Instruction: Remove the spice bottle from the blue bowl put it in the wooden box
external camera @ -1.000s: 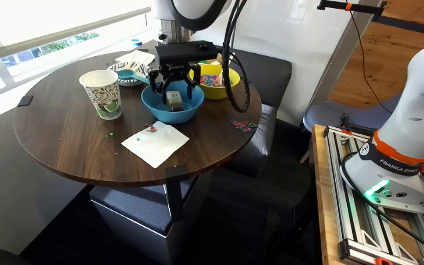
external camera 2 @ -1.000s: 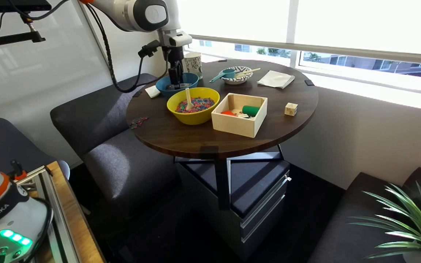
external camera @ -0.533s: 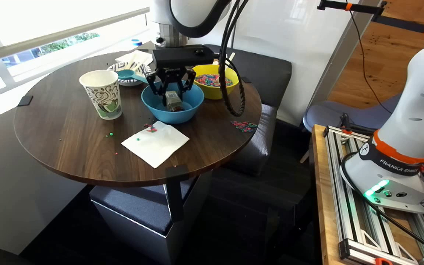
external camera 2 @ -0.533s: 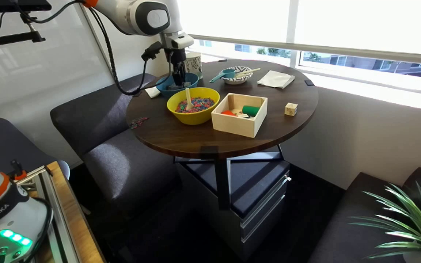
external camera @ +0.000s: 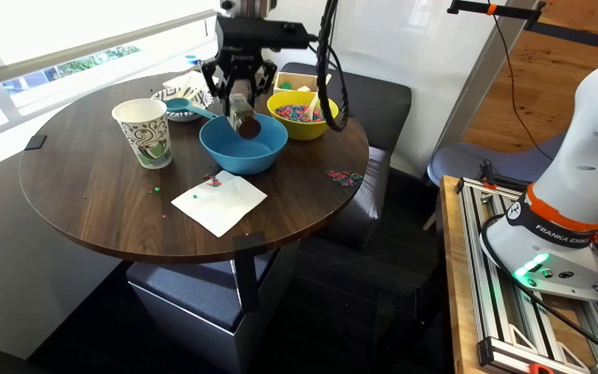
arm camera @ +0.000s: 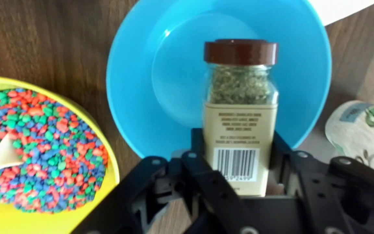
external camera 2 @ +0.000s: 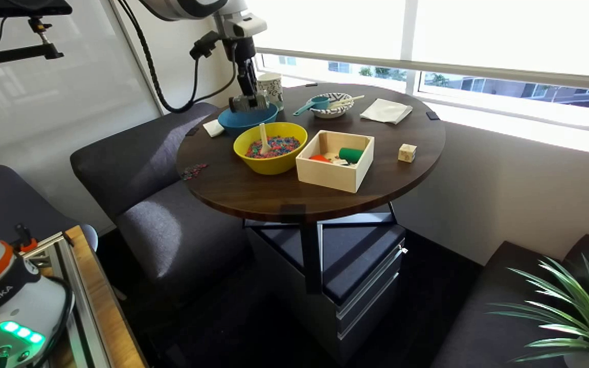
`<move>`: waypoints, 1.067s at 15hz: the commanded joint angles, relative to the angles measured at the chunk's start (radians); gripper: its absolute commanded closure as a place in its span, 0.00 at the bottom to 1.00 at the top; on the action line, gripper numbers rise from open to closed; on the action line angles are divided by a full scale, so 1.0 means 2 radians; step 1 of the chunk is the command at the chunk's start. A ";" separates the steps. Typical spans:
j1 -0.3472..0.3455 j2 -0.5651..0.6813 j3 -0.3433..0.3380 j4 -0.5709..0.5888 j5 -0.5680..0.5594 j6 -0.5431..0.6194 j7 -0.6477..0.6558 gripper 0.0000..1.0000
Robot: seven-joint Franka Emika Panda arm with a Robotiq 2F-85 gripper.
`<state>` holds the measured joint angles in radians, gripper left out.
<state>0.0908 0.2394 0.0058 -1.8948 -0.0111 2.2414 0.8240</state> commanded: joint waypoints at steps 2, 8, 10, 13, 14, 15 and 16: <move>-0.015 -0.086 -0.025 -0.041 -0.011 0.035 0.048 0.77; -0.052 -0.113 -0.038 -0.045 -0.016 0.029 0.067 0.52; -0.055 -0.111 -0.039 -0.046 -0.008 0.031 0.081 0.77; -0.074 -0.106 -0.056 -0.041 -0.029 0.030 0.145 0.77; -0.082 -0.104 -0.062 -0.039 -0.032 0.032 0.159 0.77; -0.092 -0.103 -0.071 -0.041 -0.047 0.040 0.173 0.77; -0.101 -0.103 -0.078 -0.040 -0.039 0.038 0.182 0.77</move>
<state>-0.0671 0.0251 -0.1184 -1.9877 -0.0679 2.3062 1.1056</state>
